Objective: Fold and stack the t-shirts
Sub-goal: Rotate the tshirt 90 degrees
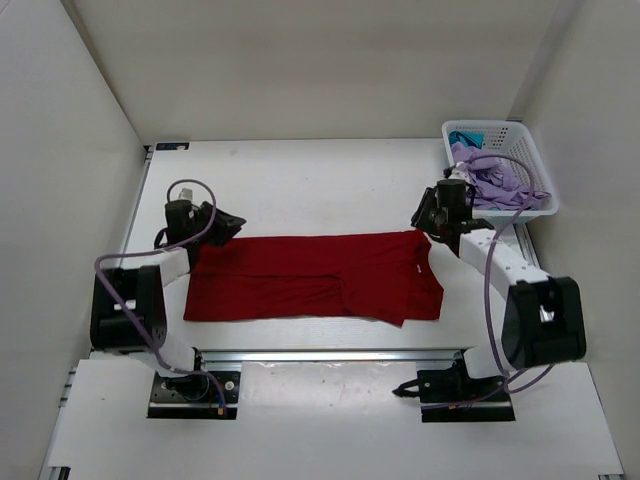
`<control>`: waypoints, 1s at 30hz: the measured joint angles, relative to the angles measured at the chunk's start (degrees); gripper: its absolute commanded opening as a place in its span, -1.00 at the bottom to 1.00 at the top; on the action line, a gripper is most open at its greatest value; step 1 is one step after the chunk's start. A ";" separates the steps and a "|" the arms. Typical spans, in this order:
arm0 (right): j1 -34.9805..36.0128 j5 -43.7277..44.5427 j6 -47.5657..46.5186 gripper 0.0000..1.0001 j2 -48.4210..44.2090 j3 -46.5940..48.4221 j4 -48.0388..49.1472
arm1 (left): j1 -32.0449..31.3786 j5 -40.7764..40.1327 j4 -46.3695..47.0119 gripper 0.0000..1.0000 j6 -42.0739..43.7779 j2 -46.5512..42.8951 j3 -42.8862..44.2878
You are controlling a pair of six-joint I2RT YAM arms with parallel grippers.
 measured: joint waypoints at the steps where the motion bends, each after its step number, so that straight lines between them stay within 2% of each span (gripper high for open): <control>1: 1.36 0.59 -0.17 -0.59 -2.10 -0.55 0.31 | -1.33 -0.66 -0.48 -0.15 0.59 -2.12 0.26; 3: 4.26 0.52 -0.02 -0.95 -5.60 -2.75 1.27 | -4.81 -2.38 -1.27 -0.14 2.47 -6.69 0.35; 4: 5.86 0.09 0.20 -1.00 -7.02 -4.48 1.79 | -6.78 -3.02 -1.64 -0.15 3.41 -8.70 0.33; 11: 17.57 -5.05 2.69 -1.00 -6.80 -18.29 -0.68 | -22.34 -7.06 -4.35 -0.12 9.77 -19.52 -4.35; 15: 16.52 -8.39 4.00 -1.00 -4.13 -18.25 0.42 | -24.79 -7.39 -6.60 -0.12 11.76 -20.44 -8.48; 18: 13.53 -12.37 4.26 -1.00 2.95 -12.79 1.18 | -24.70 -7.65 -8.15 -0.13 12.50 -21.59 -10.97; 20: 11.28 -15.61 4.11 -1.00 11.41 -4.13 0.31 | -23.93 -7.50 -9.16 -0.11 12.76 -23.19 -12.11; 22: 9.73 -18.05 3.39 -1.00 22.38 9.33 -1.84 | -22.58 -7.30 -10.12 -0.09 13.35 -24.50 -12.15; 24: 9.03 -19.34 1.84 -1.00 34.95 27.17 -5.66 | -21.09 -6.82 -10.80 -0.09 13.75 -25.79 -12.15; 28: 8.72 -21.42 -0.44 -1.00 60.65 69.29 -16.00 | -19.23 -5.90 -12.24 -0.01 13.79 -28.09 -12.15; 30: 8.26 -22.47 -0.63 -1.00 68.70 85.15 -19.56 | -19.32 -5.95 -13.55 0.04 13.99 -29.11 -12.15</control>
